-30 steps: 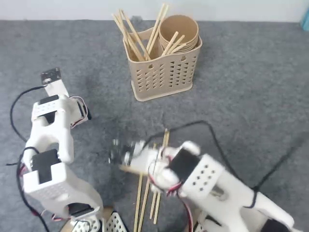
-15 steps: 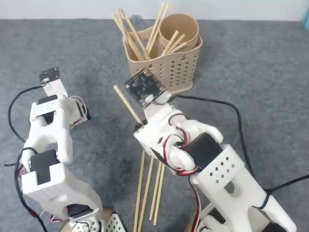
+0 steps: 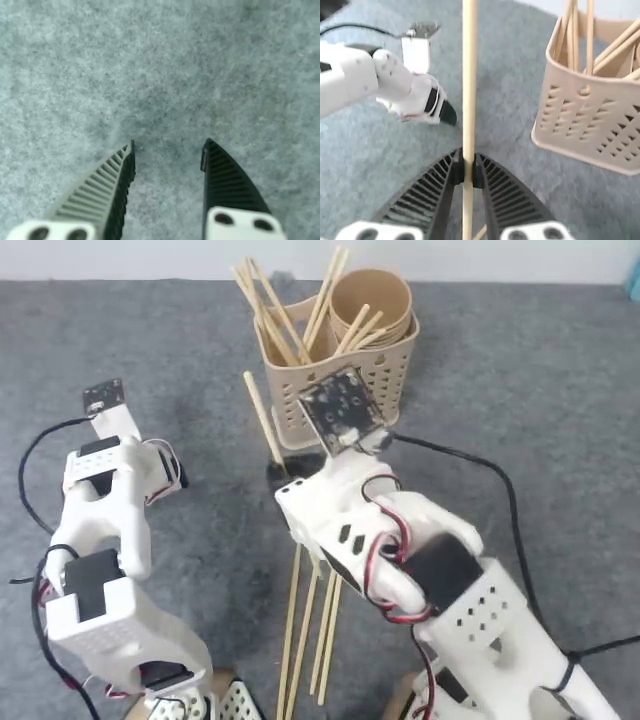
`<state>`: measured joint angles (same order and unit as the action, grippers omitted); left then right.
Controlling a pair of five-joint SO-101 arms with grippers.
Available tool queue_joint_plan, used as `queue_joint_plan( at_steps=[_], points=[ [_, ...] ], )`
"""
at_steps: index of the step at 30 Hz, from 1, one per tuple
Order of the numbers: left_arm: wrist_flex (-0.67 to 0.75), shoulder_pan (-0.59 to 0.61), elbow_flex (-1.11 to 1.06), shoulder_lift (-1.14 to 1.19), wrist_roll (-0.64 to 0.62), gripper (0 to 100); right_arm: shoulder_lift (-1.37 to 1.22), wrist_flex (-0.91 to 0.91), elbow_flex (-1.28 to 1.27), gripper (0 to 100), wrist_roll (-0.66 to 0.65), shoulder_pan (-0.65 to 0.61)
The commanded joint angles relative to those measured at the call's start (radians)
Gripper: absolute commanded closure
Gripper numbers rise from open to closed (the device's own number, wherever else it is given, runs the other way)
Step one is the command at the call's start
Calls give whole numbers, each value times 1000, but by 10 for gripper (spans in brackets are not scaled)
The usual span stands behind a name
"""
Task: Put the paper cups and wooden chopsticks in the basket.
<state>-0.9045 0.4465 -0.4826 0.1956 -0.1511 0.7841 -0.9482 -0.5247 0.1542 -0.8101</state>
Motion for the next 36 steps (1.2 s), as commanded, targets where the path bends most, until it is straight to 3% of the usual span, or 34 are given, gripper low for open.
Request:
queue_joint_plan(
  at_steps=[1, 8, 15, 19, 23, 36],
  points=[
    [25, -11, 10, -49, 6, 794, 87, 163, -83, 991, 12, 16],
    [25, -11, 12, -49, 6, 794, 105, 651, -183, 991, 11, 142],
    [25, -11, 12, -49, 6, 794, 99, 1033, -195, 991, 9, 157],
    [25, -11, 12, -49, 6, 794, 12, 1188, -166, 991, -123, 159],
    [25, -11, 12, -49, 6, 794, -131, 1268, -91, 991, -213, 159],
    [25, -12, 12, -49, 6, 794, -611, 1277, 138, 991, -213, 318]
  ],
)
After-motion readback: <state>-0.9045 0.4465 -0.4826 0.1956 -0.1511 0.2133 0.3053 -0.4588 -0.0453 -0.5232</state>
